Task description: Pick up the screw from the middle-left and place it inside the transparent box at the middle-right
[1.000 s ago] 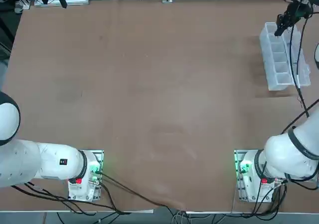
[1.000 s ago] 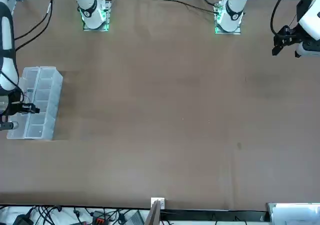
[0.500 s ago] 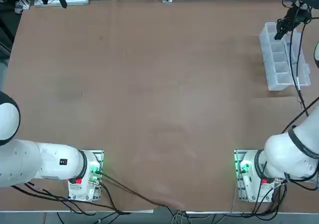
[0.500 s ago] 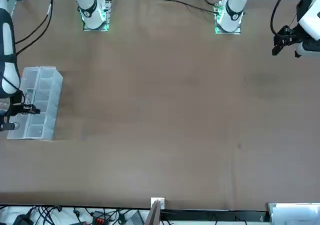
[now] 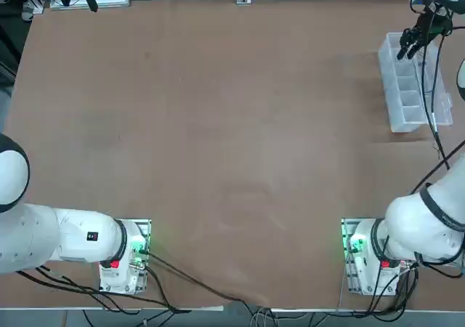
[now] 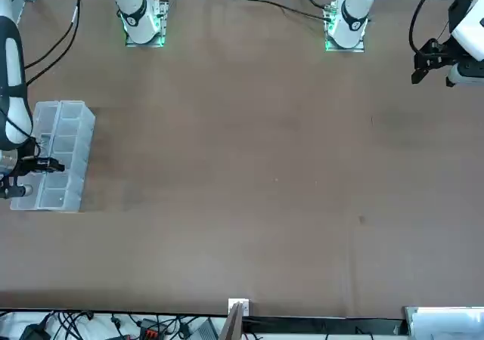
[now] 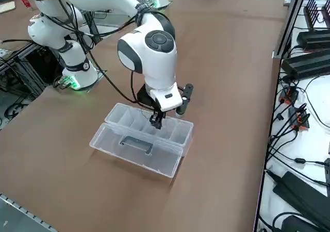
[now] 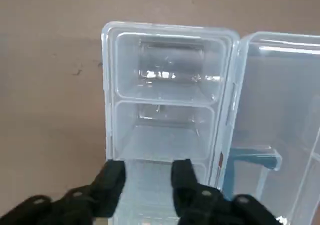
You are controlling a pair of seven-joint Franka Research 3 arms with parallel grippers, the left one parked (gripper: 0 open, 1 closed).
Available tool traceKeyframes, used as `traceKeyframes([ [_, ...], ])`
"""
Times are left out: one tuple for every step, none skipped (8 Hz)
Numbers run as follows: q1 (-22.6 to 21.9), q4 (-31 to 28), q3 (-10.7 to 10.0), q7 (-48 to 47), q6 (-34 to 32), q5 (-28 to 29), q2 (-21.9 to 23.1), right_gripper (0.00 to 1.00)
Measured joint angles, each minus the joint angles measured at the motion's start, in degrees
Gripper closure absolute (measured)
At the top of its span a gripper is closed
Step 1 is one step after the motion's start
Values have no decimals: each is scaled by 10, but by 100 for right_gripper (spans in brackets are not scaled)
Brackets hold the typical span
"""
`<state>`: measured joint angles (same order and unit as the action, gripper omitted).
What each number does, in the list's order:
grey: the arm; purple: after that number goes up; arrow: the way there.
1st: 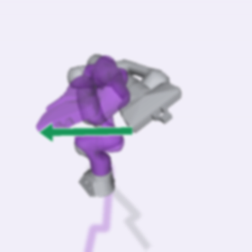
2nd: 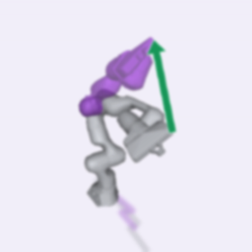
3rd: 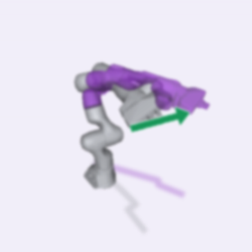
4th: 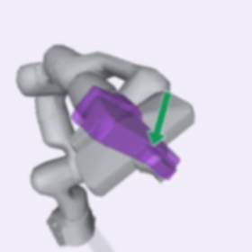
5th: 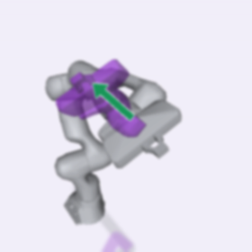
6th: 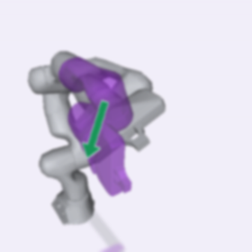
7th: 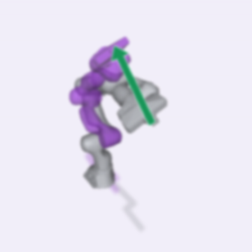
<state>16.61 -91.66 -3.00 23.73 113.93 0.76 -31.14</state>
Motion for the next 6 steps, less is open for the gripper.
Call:
traceKeyframes([
  [1,0,0,8,-3,0,1,27],
  [3,2,0,14,-6,0,3,21],
  [3,4,0,16,-8,0,9,16],
  [3,6,3,16,-9,0,20,15],
  [2,12,8,16,-15,1,36,10],
  [0,22,12,16,-34,2,59,1],
])
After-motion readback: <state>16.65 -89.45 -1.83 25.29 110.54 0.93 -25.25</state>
